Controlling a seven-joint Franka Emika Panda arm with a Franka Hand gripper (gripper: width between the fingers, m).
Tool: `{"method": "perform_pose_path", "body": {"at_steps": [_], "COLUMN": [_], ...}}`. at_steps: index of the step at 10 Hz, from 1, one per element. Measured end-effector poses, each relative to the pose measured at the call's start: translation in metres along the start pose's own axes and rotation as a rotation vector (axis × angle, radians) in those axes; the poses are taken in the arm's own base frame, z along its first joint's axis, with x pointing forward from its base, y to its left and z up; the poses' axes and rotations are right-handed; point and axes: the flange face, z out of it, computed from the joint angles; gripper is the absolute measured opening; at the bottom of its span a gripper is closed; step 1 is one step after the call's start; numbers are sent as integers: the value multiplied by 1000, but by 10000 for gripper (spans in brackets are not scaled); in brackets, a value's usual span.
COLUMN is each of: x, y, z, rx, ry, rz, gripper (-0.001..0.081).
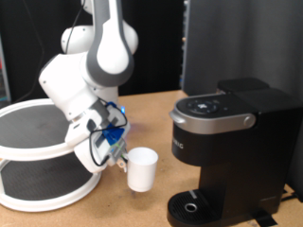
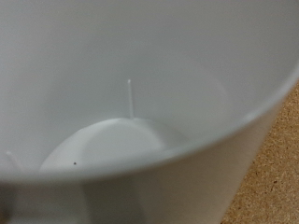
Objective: Make a cup of coffee with the keurig machine
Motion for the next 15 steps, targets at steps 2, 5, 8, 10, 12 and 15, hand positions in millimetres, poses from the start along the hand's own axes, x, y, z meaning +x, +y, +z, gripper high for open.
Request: {"method": "perform_pose_path", "body": {"at_steps": [2,5,8,10,12,15], "x": [6,11,14,18,24,30], "y": [4,2,-5,-10,-14,-19], "z": [7,13,18,27,39,54], "rx": [6,49,62,53,45,55], "ry": [5,28,41,57,62,66], "rz": [8,-9,-18,-14,-14,-25], "gripper": [72,72,72,72,72,72]}}
